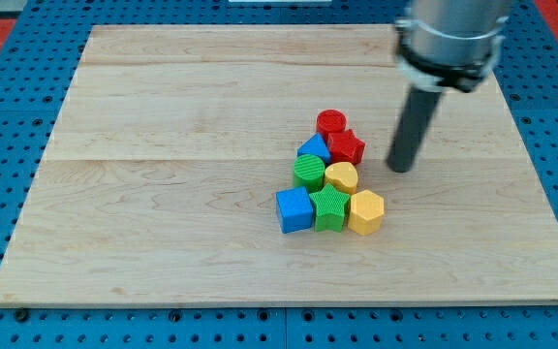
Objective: Push the green star towards the top center
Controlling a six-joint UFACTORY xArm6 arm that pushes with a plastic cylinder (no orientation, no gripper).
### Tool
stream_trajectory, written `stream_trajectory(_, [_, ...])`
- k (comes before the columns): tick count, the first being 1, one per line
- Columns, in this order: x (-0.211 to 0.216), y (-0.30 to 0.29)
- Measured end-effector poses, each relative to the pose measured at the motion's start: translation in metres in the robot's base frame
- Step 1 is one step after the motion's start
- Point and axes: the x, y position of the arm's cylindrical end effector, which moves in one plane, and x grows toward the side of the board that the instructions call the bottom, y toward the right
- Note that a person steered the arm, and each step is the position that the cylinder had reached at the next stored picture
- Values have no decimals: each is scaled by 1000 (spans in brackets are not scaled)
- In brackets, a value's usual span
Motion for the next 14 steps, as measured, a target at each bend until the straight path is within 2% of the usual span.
stream_trajectory(1, [-2,-44])
stream_trajectory(3, [-77,-73])
stream_trajectory(4, [-45,-2])
stream_trajectory(5, [43,35])
stream_trajectory(6, [96,24])
stream_trajectory(7, [96,-32])
stream_trajectory(9, [21,-65])
stream_trajectory(10, [-2,-102])
stream_trajectory(12, [7,-207])
stream_trajectory(14, [-12,-132])
